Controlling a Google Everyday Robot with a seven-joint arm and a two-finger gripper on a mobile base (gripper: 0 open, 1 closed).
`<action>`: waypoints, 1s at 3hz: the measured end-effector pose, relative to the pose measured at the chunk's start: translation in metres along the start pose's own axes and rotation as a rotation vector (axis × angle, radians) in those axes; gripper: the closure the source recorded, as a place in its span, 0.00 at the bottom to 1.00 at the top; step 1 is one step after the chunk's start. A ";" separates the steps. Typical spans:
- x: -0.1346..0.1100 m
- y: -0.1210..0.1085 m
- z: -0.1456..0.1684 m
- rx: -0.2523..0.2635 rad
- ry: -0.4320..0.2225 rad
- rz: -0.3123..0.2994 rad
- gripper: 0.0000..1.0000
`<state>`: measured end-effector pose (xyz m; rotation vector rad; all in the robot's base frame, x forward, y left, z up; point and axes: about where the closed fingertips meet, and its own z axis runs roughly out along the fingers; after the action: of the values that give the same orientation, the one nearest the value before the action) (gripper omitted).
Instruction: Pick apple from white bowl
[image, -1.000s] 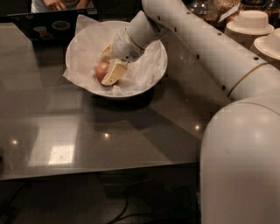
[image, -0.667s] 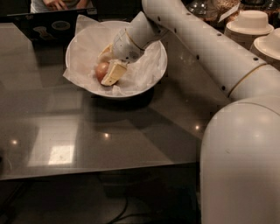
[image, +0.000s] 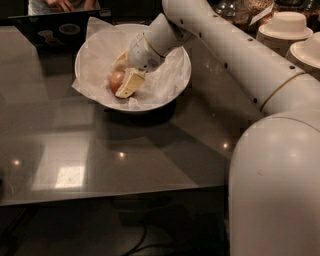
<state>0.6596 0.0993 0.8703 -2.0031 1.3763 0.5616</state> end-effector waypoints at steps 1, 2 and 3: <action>-0.018 0.001 -0.010 0.018 -0.058 -0.039 1.00; -0.051 0.002 -0.033 0.056 -0.123 -0.111 1.00; -0.071 0.008 -0.060 0.107 -0.147 -0.158 1.00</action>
Offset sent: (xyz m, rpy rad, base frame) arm -0.0371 0.0086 0.1077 0.2256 -0.1667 0.1189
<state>0.6262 0.1023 0.9576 -1.9234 1.1254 0.5400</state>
